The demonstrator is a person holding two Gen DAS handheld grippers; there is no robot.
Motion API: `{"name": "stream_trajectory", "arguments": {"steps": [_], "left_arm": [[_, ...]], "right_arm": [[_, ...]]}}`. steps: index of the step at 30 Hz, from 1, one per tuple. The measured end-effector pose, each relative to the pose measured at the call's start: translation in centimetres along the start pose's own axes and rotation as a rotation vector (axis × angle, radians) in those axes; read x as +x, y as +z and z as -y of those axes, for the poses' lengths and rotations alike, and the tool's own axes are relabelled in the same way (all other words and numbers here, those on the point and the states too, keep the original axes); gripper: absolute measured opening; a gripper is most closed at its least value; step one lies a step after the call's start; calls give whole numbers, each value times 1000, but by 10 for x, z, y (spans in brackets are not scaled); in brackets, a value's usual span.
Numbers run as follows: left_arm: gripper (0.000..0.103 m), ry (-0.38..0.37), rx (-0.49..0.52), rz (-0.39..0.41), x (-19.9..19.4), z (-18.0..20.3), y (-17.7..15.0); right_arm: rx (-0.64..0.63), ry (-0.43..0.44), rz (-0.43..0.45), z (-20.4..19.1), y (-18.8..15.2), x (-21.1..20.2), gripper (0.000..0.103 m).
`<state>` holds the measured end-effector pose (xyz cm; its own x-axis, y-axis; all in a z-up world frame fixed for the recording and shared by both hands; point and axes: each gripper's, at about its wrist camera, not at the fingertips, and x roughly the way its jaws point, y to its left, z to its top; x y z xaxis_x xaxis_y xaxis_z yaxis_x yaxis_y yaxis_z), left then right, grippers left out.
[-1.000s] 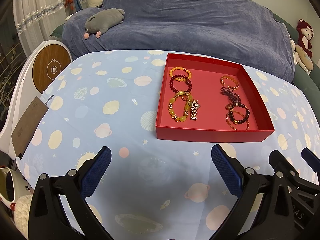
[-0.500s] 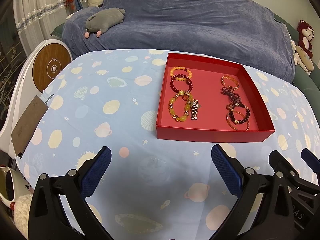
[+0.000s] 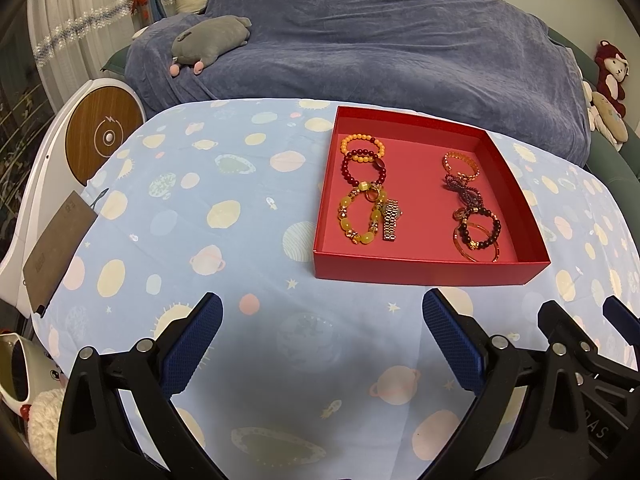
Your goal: Organize jewelry
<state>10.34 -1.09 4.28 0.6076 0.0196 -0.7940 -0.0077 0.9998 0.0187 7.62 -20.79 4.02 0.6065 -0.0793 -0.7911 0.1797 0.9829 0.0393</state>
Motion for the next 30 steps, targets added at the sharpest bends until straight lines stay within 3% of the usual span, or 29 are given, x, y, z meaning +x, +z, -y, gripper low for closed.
{"name": "stream_trajectory", "arguments": {"steps": [30], "left_arm": [[95,1,9,-59,6,-3,-4]], "right_arm": [[-27,-4,-106,-8,0,9,96]]}}
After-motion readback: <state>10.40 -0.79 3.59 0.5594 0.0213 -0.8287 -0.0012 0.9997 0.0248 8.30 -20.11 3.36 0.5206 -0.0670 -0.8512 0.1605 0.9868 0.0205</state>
